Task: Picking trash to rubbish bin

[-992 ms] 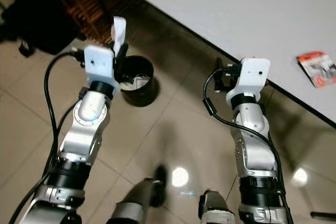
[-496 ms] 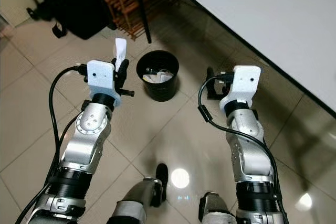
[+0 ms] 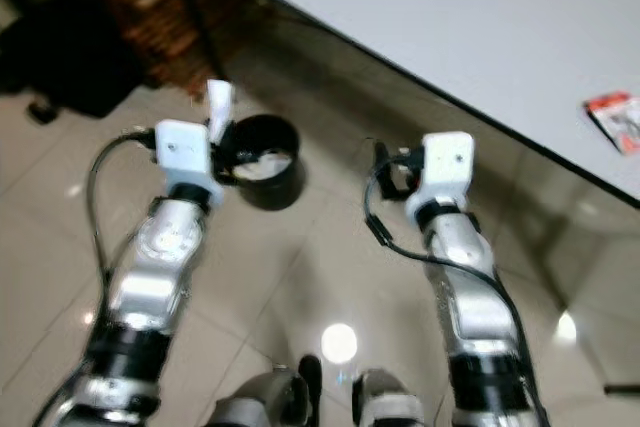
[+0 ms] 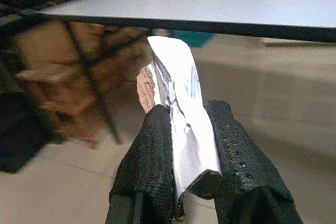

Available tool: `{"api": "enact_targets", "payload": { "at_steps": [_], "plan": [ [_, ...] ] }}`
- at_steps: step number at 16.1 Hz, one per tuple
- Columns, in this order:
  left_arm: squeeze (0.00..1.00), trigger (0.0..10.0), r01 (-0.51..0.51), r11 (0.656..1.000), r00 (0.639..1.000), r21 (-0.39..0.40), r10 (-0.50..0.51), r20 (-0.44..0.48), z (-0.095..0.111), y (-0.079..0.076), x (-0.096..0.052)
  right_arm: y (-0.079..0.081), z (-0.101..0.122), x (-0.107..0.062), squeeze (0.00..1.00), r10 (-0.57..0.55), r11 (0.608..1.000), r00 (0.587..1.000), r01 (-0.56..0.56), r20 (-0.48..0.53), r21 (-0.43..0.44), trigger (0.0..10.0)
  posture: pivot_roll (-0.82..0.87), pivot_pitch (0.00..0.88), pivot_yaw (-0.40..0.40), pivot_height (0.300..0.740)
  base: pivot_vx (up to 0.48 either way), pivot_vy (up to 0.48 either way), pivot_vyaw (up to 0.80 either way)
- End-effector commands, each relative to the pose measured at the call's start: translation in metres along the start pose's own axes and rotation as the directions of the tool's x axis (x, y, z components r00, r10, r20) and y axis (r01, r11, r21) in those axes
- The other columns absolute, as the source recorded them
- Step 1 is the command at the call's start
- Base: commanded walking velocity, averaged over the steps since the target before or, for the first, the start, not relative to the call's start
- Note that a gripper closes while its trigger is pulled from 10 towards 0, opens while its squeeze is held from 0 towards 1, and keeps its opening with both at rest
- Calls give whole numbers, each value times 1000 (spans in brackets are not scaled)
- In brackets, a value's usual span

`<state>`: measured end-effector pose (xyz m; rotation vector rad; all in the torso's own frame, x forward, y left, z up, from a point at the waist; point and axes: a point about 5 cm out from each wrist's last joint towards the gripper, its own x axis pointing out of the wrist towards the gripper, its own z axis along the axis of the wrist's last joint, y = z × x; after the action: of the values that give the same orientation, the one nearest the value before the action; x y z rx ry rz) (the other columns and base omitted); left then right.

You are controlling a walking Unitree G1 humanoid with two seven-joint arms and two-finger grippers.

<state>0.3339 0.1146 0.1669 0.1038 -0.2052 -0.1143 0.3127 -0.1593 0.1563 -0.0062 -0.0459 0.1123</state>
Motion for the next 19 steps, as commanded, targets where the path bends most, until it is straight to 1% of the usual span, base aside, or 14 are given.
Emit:
{"api": "enact_targets", "payload": {
  "at_steps": [1,7,10,19],
  "plan": [
    [0,10000,-26,1000,1000,12,26,-13,-3,8,-1,6,2,1,0,24,1000,1000,-24,5,-3,10000,32,319,78,740,480,0,0],
    [0,10000,-18,1000,1000,19,18,-6,-1,7,0,12,-5,-1,0,66,998,998,-66,-22,6,10000,32,312,80,740,452,0,0],
    [0,10000,12,1000,1000,13,-12,16,1,2,0,11,-6,-1,0,61,998,998,-61,-26,13,10000,33,311,82,740,0,0,0],
    [0,10000,9,1000,1000,16,-9,17,1,3,1,13,-6,0,0,73,997,997,-72,-25,21,10000,37,320,82,740,0,0,0]
  ]
}}
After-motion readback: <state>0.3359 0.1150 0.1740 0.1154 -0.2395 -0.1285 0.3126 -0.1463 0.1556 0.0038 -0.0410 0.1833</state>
